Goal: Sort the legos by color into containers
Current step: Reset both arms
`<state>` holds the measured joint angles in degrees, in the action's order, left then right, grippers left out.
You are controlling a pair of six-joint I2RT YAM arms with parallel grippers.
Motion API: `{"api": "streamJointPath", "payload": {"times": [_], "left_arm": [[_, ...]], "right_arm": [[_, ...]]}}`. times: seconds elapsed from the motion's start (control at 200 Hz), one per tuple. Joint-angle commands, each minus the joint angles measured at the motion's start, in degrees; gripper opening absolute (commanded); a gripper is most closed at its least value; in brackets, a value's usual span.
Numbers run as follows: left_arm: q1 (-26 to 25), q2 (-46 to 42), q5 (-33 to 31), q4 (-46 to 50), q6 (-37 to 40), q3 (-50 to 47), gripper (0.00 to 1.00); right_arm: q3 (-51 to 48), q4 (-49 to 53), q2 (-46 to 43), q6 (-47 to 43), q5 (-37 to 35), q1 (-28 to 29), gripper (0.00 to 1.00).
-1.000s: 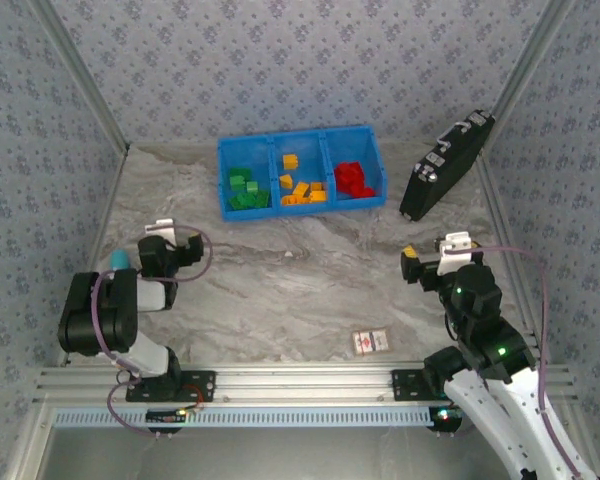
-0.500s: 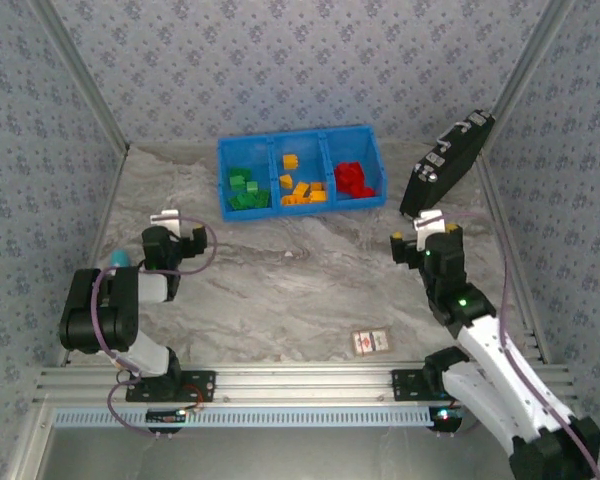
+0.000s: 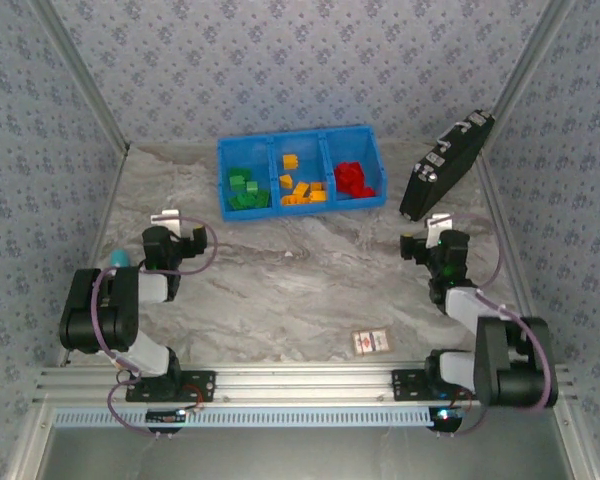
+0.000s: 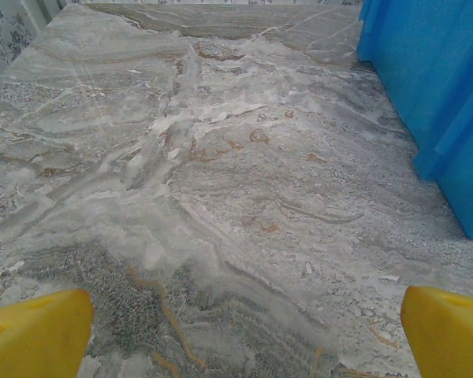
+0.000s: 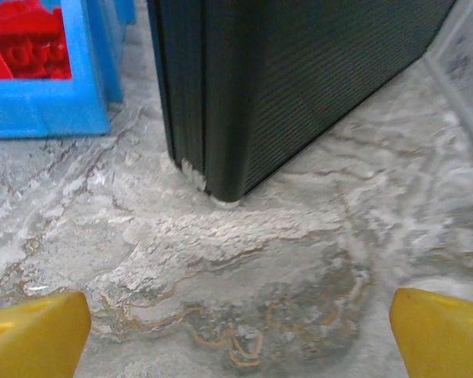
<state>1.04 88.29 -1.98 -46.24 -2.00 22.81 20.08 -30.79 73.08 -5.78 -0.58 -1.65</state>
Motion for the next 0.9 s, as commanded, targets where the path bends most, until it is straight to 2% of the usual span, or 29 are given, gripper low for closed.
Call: {"api": "streamJointPath", "payload": {"times": [0.0,0.14,0.215,0.315,0.37,0.41,0.895], "left_arm": [[-0.16,-0.4,-0.14,-0.08,0.59,0.93,1.0],[-0.16,-0.39,-0.17,-0.1,0.59,0.92,1.0],[-0.16,-0.38,-0.19,-0.08,0.67,0.92,1.0],[-0.15,-0.4,-0.21,-0.08,0.61,0.92,1.0],[-0.16,-0.38,-0.14,-0.08,0.66,0.92,1.0],[-0.09,-0.4,-0.15,-0.08,0.62,0.92,1.0],[-0.15,-0.4,-0.17,-0.08,0.6,0.92,1.0]], "right_arm": [[3.64,-5.25,5.13,1.84,3.3,-0.26,0.99],[4.98,-9.19,11.82,1.56,3.65,0.31,0.99],[4.62,-9.82,12.19,2.35,3.64,-0.23,0.99],[1.48,-17.93,14.52,3.94,3.58,-1.2,0.99],[2.8,-13.84,13.73,4.12,3.37,-1.56,0.99],[2.24,-16.45,14.31,4.03,2.48,-1.07,0.99],[3.08,-14.34,14.2,3.81,1.76,-0.73,0.99]]}}
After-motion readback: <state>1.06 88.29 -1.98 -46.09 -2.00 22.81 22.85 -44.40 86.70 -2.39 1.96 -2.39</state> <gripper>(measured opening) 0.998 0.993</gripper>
